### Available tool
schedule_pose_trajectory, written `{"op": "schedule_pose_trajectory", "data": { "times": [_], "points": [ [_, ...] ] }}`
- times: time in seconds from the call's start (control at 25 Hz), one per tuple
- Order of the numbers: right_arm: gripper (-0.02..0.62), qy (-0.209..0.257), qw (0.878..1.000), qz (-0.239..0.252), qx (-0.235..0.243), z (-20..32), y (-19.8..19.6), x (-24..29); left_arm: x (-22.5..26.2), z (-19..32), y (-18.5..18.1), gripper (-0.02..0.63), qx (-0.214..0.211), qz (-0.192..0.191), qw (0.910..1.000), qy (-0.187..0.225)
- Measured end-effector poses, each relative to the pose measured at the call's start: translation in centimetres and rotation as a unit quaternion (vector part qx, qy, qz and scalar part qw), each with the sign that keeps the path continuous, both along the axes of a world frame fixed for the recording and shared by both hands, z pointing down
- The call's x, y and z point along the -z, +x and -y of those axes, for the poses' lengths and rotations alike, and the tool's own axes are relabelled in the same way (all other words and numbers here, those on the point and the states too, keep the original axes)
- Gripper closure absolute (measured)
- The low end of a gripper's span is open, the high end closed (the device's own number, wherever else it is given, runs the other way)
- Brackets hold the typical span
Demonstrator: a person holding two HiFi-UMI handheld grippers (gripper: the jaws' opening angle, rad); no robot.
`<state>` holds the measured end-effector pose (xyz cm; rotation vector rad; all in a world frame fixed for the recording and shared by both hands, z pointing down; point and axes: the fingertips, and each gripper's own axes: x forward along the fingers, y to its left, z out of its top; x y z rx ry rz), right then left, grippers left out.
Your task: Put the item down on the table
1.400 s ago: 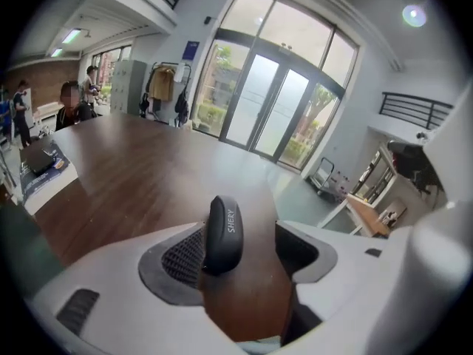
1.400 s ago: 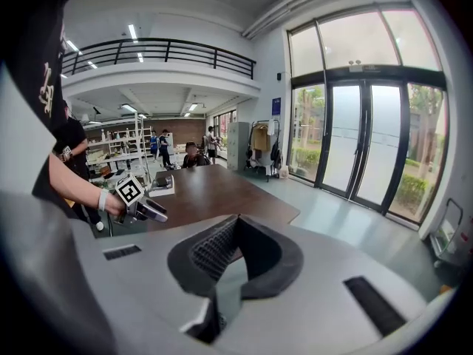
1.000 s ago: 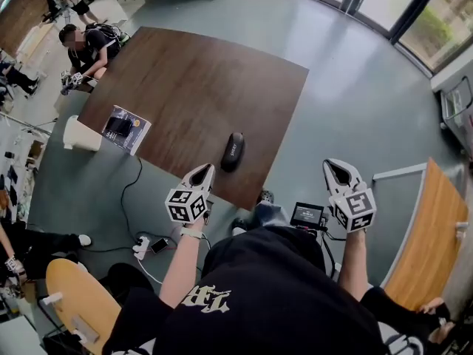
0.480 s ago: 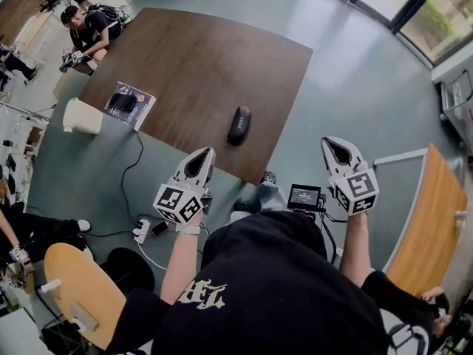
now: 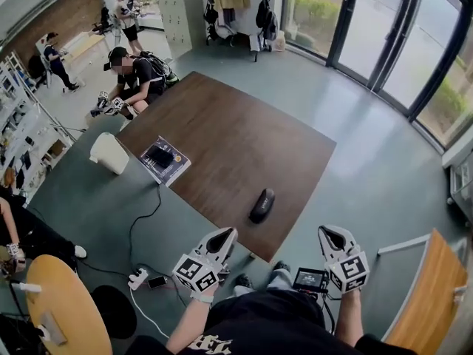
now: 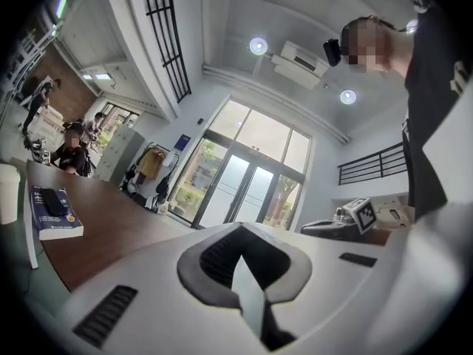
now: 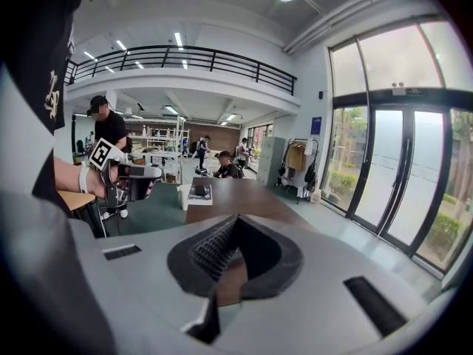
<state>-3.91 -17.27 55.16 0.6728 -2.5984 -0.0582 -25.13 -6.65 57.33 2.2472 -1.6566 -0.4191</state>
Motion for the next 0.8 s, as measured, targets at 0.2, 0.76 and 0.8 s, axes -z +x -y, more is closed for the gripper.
{"op": "schedule_pose_trajectory", "data": {
  "times": [0.2, 0.76, 0.8],
  "points": [
    [0.606, -0.004, 0.999, 0.002, 0.038, 0.2, -2.7, -0.5, -1.0, 0.1, -0.1, 0.6, 0.003, -0.019, 0.9998, -0.009],
    [0.607, -0.018, 0.998, 0.019, 0.048, 2.8, 4.7, -0.9, 0.6, 5.6, 11.5, 0.6, -0.053, 0.006, 0.9986, -0.004],
    [0.606, -0.02, 0.999, 0.02, 0.047, 3.0, 5.6, -1.0, 0.7, 5.8, 12.4, 0.6, -0.054, 0.008, 0.9985, -0.005]
  ]
}}
